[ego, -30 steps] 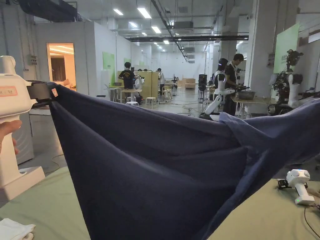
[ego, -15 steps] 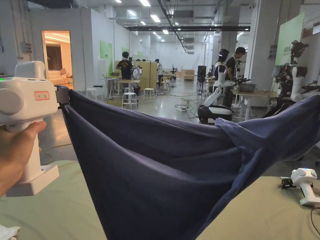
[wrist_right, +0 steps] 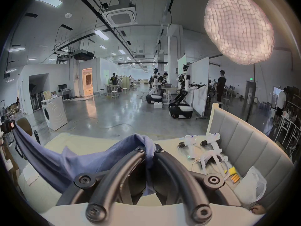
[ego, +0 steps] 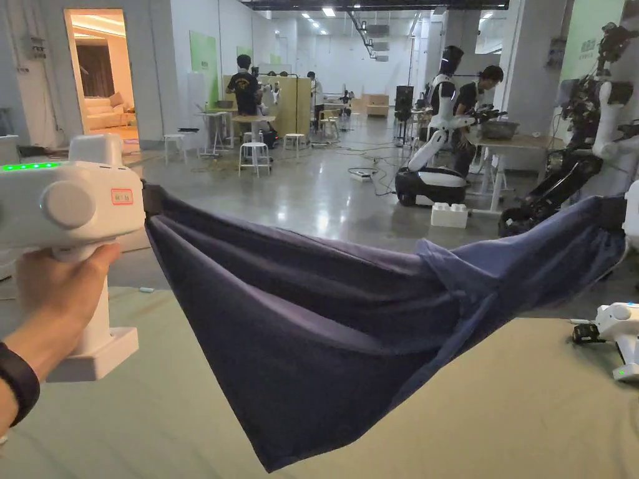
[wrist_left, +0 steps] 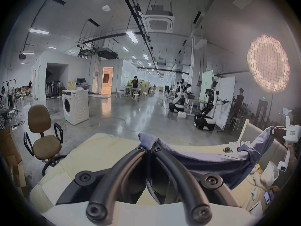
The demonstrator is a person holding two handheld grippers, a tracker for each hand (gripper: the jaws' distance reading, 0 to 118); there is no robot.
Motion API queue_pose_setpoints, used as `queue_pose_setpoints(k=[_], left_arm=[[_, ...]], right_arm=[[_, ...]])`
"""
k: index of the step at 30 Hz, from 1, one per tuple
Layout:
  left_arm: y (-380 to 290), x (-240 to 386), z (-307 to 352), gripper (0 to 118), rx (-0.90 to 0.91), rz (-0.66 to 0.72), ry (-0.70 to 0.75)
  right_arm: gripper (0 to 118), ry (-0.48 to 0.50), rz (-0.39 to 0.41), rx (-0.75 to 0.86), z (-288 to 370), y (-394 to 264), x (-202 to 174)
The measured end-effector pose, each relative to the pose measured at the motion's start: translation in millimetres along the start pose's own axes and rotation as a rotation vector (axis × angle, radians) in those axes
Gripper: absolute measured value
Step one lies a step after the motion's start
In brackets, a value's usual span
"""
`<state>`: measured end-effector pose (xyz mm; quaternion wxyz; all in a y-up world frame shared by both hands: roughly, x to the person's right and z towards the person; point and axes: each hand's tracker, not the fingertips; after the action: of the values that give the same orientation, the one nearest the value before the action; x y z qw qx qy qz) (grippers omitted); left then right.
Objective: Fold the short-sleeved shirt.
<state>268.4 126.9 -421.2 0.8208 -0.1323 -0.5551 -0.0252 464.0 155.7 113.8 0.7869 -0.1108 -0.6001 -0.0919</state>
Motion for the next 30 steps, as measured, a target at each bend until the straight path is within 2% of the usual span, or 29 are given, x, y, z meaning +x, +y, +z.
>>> queue_pose_setpoints(k=[2, 3, 5, 8, 11, 14, 16, 22, 23, 24, 27, 29, 30], left_arm=[[-48, -2, -11, 4, -0.069, -0.031, 0.007], [-80, -5, -17, 4, -0.136, -0.026, -0.01], [-144, -12, -22, 4, -0.244, 0.009, -0.025], [-236, -22, -8, 4, -0.371, 0.113, -0.044], [-300, -41, 17, 4, -0.458, 0.145, -0.058], [-332, -62, 70, 4, -0.46, 0.233, -0.062], [-342, -78, 109, 4, -0.426, 0.293, -0.089], [-366, -105, 228, 4, -0.4, 0.363, -0.056], [-374, -106, 243, 4, -0.408, 0.36, -0.034], [-382, -109, 256, 4, -0.417, 0.361, -0.026], [-406, -111, 276, 4, -0.471, 0.366, -0.024], [-418, -112, 279, 4, -0.512, 0.373, -0.013], [-423, -110, 281, 5, -0.51, 0.38, -0.011]], right_arm=[[6, 0.037, 0.02, -0.072, 4, -23, 1], [6, 0.059, 0.024, -0.1, -41, -74, -2], [6, 0.125, -0.008, -0.168, -49, -131, -1], [6, 0.14, -0.014, -0.337, -57, -238, -1], [6, 0.145, -0.038, -0.443, -41, -332, 6], [5, 0.164, -0.102, -0.445, 2, -397, 25], [5, 0.218, -0.157, -0.45, 53, -415, 24], [5, 0.227, -0.13, -0.45, 187, -445, 43], [5, 0.225, -0.114, -0.46, 193, -450, 67], [5, 0.22, -0.1, -0.475, 213, -457, 69], [5, 0.222, -0.045, -0.542, 249, -477, 79], [5, 0.223, -0.039, -0.566, 265, -487, 78], [10, 0.22, -0.034, -0.569, 270, -491, 77]])
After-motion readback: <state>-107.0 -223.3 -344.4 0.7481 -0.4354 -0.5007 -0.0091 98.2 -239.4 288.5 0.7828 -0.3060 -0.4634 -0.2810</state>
